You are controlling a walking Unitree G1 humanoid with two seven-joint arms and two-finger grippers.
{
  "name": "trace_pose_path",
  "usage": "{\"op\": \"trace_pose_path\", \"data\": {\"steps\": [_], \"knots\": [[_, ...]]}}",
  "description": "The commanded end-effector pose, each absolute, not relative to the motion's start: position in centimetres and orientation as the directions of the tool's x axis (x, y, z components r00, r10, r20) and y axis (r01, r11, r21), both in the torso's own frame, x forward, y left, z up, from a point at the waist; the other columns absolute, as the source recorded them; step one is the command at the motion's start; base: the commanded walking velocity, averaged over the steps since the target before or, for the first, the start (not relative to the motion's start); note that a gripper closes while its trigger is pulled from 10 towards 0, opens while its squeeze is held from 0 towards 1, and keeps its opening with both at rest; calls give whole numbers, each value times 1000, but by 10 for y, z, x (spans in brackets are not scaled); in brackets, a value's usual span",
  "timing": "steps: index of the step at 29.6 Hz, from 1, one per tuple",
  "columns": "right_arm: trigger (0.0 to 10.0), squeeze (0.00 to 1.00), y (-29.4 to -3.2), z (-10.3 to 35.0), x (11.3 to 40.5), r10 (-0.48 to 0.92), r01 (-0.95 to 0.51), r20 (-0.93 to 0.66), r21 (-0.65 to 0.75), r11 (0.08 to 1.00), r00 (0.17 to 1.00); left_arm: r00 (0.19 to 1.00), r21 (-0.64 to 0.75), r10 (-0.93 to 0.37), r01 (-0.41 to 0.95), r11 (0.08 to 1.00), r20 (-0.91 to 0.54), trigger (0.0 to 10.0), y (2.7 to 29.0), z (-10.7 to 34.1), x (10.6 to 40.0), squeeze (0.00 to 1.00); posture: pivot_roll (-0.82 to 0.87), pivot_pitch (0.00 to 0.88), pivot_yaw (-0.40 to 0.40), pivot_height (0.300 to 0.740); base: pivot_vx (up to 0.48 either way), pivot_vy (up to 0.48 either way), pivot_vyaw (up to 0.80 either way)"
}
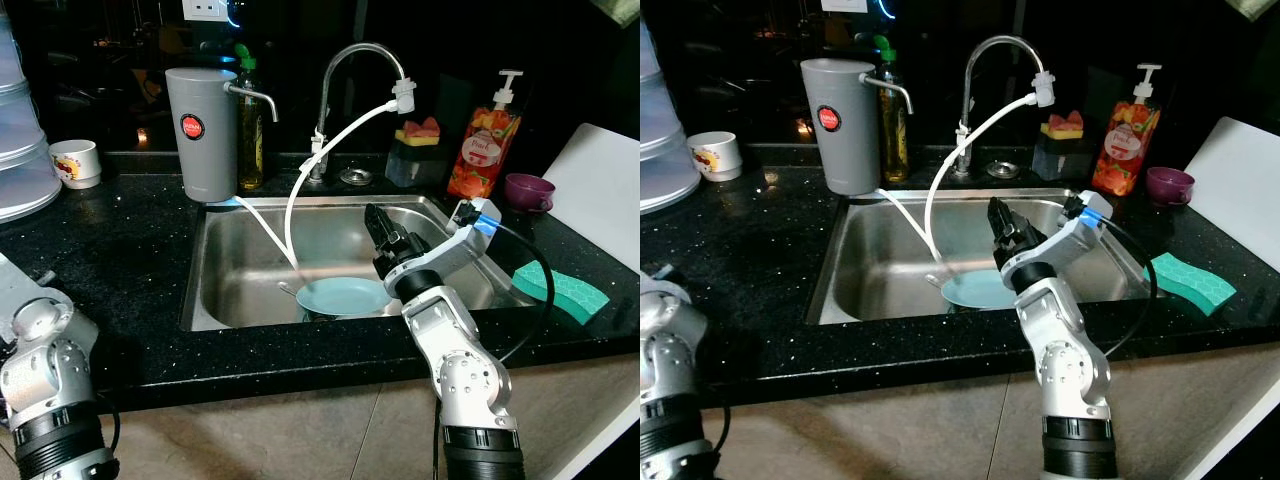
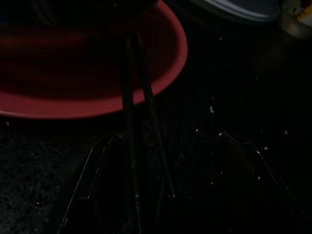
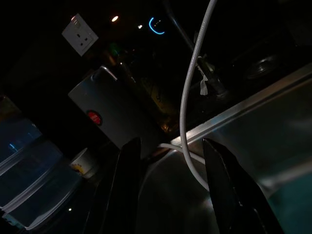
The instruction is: Kitchen organization
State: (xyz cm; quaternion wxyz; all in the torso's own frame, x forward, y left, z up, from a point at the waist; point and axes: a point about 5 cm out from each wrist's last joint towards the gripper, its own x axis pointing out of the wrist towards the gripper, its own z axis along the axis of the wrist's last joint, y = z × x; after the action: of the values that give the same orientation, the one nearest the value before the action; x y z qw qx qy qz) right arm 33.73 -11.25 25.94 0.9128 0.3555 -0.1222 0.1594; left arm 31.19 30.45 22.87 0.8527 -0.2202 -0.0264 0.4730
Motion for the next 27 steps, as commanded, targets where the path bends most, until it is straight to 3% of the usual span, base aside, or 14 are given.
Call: {"op": "trace_pose_path", "data": {"steps": [1, 6, 7, 8, 9, 10, 11, 12, 13, 15, 16, 17, 27], "knots": [[10000, 0, -115, 260, 335, 196, -375, 338, 624, 686, 921, 544, -418, 817, -798, 434, -189, 10000, 304, 226, 314, 0, 55, 67, -81, 740, 0, 0, 0], [10000, 0, -115, 260, 335, 195, -374, 337, 625, 685, 921, 543, -423, 818, -797, 431, -192, 10000, 304, 225, 315, 0, 55, 67, -81, 740, 0, 0, 0], [10000, 0, -115, 260, 335, 195, -373, 337, 626, 684, 921, 542, -424, 818, -798, 428, -194, 8431, 305, 225, 316, 0, 55, 67, -81, 740, 0, 0, 0], [10000, 0, -114, 260, 335, 195, -373, 336, 627, 684, 921, 542, -425, 818, -798, 427, -196, 8431, 305, 224, 316, 0, 55, 67, -81, 740, 0, 0, 0], [10000, 0, -115, 260, 336, 195, -373, 336, 627, 684, 922, 541, -425, 818, -798, 426, -196, 5843, 305, 224, 317, 0, 47, 53, -77, 740, 0, 0, 0], [10000, 0, -114, 259, 336, 196, -374, 336, 627, 683, 921, 541, -427, 818, -798, 426, -196, 4275, 305, 224, 317, 0, 47, 53, -77, 740, 0, 0, 0], [10000, 0, -114, 259, 336, 197, -374, 336, 627, 683, 921, 541, -428, 818, -798, 425, -196, 3608, 306, 223, 318, 0, 47, 53, -77, 740, 0, 0, 0], [10000, 0, -114, 259, 336, 197, -374, 336, 627, 683, 921, 541, -428, 818, -798, 425, -196, 3608, 306, 223, 318, 0, 47, 53, -77, 740, 0, 0, 0], [10000, 0, -114, 260, 336, 198, -376, 336, 627, 682, 921, 541, -429, 818, -798, 424, -196, 2196, 306, 223, 319, 0, 47, 53, -77, 740, 0, 0, 0], [10000, 0, -114, 260, 336, 198, -376, 336, 627, 682, 921, 540, -430, 818, -798, 424, -197, 2196, 307, 223, 319, 0, 47, 53, -77, 740, 0, 0, 0], [10000, 0, -114, 260, 336, 199, -376, 336, 628, 682, 921, 540, -430, 818, -798, 423, -198, 431, 307, 223, 319, 0, 47, 53, -77, 740, 0, 0, 0], [10000, 0, -114, 260, 337, 199, -376, 335, 628, 681, 921, 539, -430, 818, -798, 421, -199, 0, 307, 222, 320, 0, 47, 53, -77, 740, 0, 0, 0], [10000, 0, -115, 259, 337, 202, -376, 333, 629, 680, 921, 532, -430, 822, -803, 414, -202, 0, 308, 218, 320, 0, 42, 47, -83, 740, 0, 0, 0]]}}
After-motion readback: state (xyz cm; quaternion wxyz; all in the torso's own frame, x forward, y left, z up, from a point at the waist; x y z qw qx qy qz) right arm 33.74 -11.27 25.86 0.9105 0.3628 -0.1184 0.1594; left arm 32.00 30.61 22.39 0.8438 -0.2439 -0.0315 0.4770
